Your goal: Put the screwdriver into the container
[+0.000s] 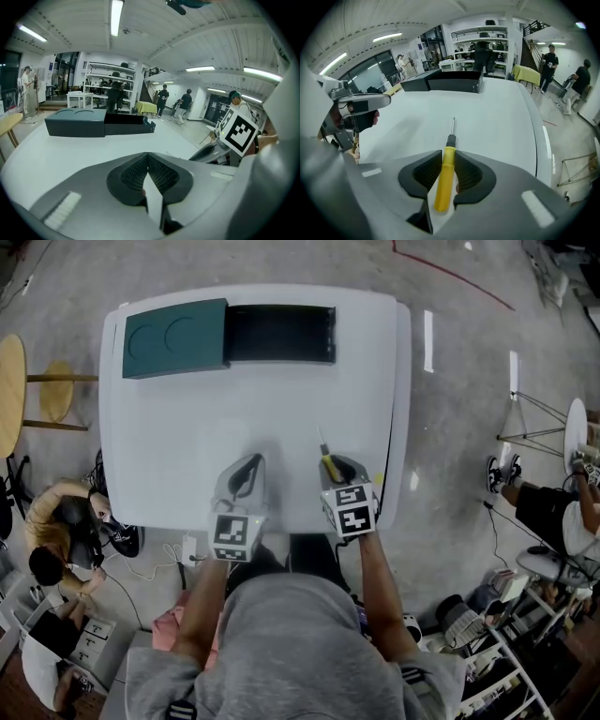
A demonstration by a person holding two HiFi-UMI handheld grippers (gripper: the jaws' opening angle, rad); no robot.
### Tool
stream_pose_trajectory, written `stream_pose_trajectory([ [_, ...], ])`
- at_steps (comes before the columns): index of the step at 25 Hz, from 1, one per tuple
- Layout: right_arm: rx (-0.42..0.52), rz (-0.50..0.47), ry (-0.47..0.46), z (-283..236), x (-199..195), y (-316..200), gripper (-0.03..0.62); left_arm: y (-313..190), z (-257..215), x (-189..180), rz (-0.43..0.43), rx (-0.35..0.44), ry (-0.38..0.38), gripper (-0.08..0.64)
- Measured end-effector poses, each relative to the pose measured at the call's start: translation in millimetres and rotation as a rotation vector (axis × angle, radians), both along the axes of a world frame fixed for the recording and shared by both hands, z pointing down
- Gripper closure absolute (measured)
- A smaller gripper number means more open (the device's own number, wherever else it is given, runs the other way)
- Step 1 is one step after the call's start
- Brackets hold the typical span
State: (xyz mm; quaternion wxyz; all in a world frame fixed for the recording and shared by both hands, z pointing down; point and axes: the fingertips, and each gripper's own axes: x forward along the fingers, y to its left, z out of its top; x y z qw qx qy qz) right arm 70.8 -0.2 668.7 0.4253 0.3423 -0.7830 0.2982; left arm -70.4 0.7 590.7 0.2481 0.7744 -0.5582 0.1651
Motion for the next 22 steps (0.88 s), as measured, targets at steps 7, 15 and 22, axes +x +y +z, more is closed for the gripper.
stream_pose_trajectory([
  [7,-0.006,-0.002,0.003,0,2,-1,0.512,2,-2,-2,-0.014,0.005,-0.006,0.549],
  [15,-0.012,-0.014,-0.006,-1,5,-2,0.517,3,-12,-2,-0.026,0.022,-0.020,0.549],
  [22,0.028,-0.006,-0.031,-15,9,-12,0.517,-2,-24,-4,-0.041,0.048,-0.036,0.549],
])
